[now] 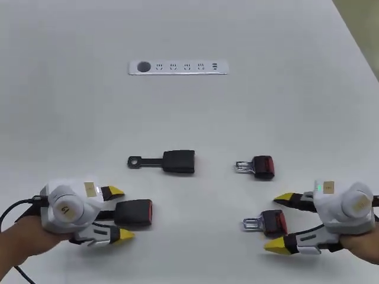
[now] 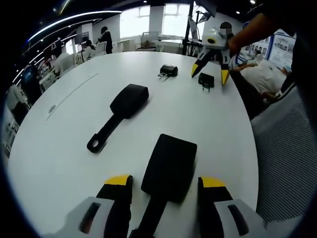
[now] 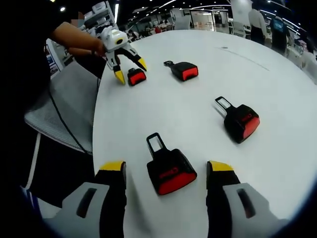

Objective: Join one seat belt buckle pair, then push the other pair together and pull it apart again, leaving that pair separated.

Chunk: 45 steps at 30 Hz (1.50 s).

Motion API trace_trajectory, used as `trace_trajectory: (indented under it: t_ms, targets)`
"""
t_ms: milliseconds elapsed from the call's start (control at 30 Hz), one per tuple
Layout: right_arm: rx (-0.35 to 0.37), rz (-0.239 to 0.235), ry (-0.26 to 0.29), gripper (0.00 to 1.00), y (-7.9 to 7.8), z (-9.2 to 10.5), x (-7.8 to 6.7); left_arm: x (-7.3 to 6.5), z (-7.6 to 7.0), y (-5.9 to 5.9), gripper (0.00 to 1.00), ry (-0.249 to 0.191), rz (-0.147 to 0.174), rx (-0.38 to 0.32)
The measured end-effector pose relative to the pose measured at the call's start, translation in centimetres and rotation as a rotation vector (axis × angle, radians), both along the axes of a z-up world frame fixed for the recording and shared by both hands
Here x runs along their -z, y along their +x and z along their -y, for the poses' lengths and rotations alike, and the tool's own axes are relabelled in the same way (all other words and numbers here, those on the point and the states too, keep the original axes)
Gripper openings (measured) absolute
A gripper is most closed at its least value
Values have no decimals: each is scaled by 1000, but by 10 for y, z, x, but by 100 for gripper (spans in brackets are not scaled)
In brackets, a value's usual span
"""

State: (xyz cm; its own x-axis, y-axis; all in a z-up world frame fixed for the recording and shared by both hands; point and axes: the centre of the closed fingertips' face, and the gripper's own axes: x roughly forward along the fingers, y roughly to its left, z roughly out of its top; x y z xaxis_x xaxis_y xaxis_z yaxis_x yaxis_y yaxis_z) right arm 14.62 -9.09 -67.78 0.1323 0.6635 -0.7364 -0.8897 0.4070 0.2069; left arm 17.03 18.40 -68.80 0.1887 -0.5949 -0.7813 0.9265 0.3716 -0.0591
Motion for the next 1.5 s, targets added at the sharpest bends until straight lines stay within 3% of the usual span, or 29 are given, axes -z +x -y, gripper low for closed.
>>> trace_trajectory:
  t_ms: [33, 100, 167, 333, 467, 867, 1500]
  targets:
    - [10, -26, 3, 63, -3, -1, -1, -1, 1, 2, 53, -5, 7, 7]
    - [2, -23, 3, 60, -3, -1, -1, -1, 0, 3, 51, -6, 6, 8]
    - [-56, 2, -22, 58, -4, -2, -1, 0, -3, 4, 48, 16, 33, 45]
    - [-105, 23, -51, 50, -5, 2, 3, 0, -1, 2, 43, 7, 39, 86]
    - [-131, 86, -85, 36, -3, 2, 5, 0, -1, 0, 36, 16, 53, 127]
    - [-112, 70, -94, 35, -1, 2, 7, 3, 0, 0, 35, 51, 47, 201]
    - [-144, 39, -183, 35, 6, 4, 13, 5, 4, -1, 34, 110, 30, 233]
